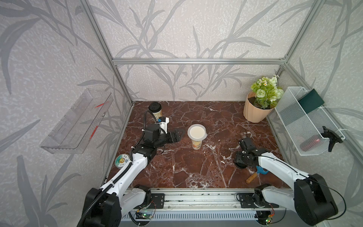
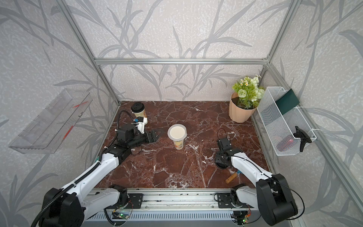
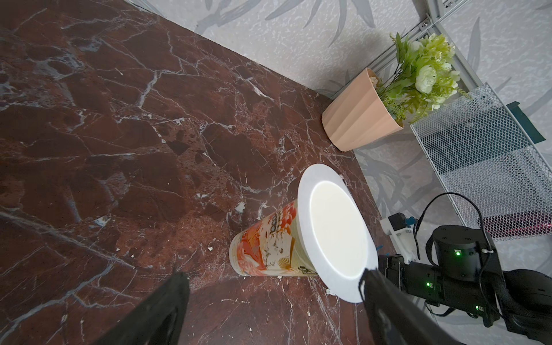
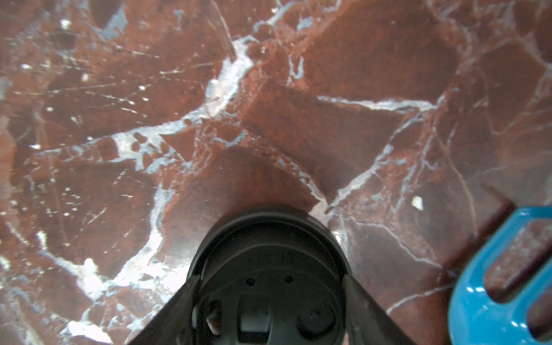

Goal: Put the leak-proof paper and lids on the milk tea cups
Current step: Pick up the cup lid from the center of the board, then secure the cup lid on the cup.

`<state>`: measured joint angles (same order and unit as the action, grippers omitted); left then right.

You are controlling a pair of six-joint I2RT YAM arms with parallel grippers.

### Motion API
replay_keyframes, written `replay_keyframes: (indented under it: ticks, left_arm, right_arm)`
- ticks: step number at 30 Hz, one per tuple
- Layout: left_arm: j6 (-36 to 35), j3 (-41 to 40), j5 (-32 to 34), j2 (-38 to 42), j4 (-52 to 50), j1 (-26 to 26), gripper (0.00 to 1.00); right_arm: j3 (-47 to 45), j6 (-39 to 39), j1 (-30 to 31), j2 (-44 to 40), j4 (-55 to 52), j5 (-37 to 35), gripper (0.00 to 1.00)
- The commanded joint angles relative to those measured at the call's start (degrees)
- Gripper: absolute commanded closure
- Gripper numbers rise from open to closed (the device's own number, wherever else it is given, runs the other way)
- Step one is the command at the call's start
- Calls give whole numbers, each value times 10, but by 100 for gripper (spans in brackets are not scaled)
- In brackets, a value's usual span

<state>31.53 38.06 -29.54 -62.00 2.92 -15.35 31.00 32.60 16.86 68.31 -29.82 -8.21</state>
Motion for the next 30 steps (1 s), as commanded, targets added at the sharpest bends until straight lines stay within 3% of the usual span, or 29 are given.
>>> replay_keyframes:
  ticks: [1, 7, 13, 23, 30]
  left_arm:
    - [-9, -5, 9, 11, -7, 2, 8]
    - [-8, -8, 13, 11, -7, 2, 8]
    - [6, -19, 10, 11, 17, 2, 8]
    - [48, -39, 13, 19, 74, 2, 8]
    - [53, -42, 4, 16, 105, 3, 8]
  right_arm:
    - [0, -15, 5, -19, 8, 21, 33]
    - [41, -32, 48, -32, -8, 24, 35]
    - [163, -60, 129, -20, -68, 1, 37]
    - [473, -125, 270, 133, -171, -36, 38]
    - [631, -164, 291, 223, -242, -63, 38]
